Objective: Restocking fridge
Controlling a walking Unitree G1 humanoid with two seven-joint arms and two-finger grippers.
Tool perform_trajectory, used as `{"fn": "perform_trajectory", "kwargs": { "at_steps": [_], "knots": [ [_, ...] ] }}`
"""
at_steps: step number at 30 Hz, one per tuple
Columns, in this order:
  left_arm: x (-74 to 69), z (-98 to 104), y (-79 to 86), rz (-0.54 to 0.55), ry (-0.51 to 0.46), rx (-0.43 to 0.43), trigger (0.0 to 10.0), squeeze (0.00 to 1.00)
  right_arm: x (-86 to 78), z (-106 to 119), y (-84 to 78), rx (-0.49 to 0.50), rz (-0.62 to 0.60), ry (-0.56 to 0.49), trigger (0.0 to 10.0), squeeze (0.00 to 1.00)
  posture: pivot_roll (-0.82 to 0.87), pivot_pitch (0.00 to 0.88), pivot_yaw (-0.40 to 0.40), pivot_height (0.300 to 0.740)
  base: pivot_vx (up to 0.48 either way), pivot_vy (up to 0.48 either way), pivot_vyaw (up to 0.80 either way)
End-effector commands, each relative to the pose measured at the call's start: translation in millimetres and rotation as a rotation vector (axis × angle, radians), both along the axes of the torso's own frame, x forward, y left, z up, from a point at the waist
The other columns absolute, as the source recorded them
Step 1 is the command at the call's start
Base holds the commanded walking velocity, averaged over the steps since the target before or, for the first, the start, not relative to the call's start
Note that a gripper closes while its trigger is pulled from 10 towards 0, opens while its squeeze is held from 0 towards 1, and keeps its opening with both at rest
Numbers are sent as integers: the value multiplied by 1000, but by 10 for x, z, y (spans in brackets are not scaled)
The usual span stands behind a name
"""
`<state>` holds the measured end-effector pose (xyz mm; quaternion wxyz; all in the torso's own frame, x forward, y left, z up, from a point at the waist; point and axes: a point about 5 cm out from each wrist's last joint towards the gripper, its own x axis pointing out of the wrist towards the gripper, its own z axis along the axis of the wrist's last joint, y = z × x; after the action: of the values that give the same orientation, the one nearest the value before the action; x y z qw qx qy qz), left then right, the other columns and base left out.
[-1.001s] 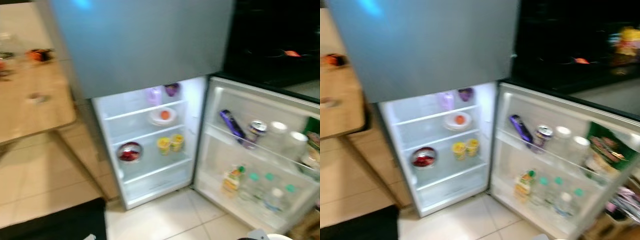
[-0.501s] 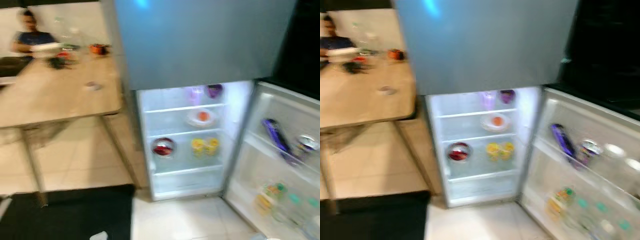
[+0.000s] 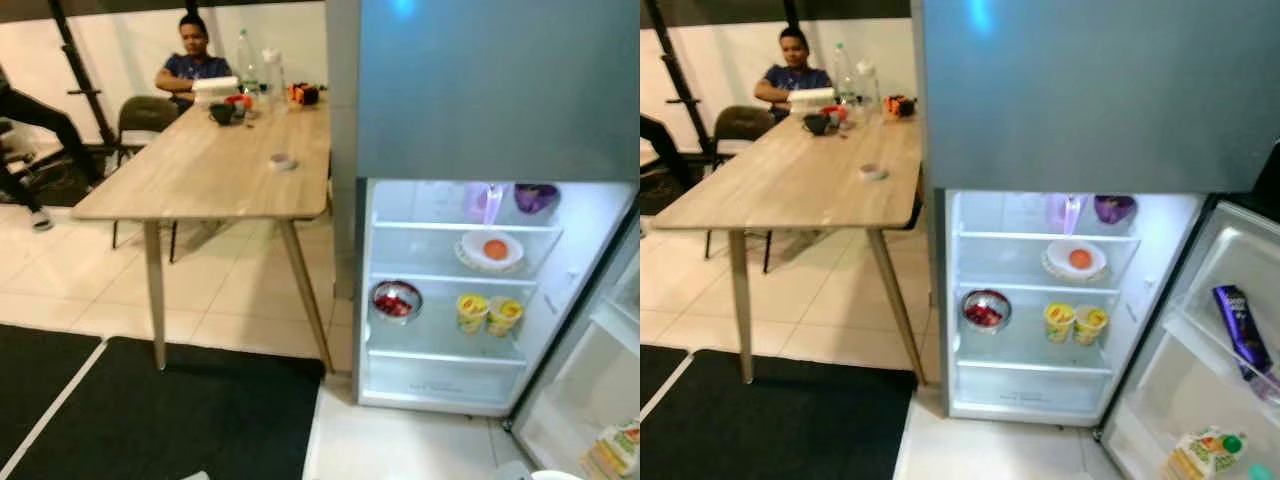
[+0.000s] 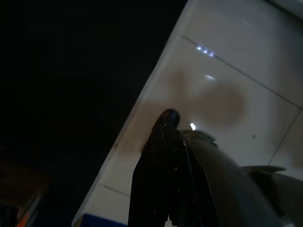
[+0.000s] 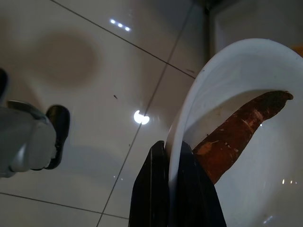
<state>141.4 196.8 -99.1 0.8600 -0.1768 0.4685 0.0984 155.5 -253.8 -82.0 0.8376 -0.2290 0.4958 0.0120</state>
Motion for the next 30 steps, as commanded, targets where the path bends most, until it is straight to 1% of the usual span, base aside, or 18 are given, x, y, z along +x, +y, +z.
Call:
{"fn": "perform_trajectory", "kwargs": {
  "at_steps": [1,6,11,18,30],
  "knots": [
    [-27,-11,-7,13,7,-12,10000,0,16,10,-13,-13,-2,-5,10000,0,-87,0,2,740,0,0,0],
    [-8,-6,-23,11,0,-35,10000,0,1,6,-25,-39,7,5,10000,0,-91,0,3,740,0,0,0],
    [-3,-5,-35,3,-2,-41,10000,0,-16,-1,-23,-42,10,10,10000,0,-92,0,3,740,0,0,0],
    [-15,-11,-57,-21,2,-49,10000,0,-36,-10,-21,-44,11,15,10000,0,-92,0,3,740,306,0,0],
    [-27,-15,-63,-41,3,-51,10000,0,-53,-24,4,-40,11,19,10000,0,-90,0,5,740,416,0,0]
  ]
}}
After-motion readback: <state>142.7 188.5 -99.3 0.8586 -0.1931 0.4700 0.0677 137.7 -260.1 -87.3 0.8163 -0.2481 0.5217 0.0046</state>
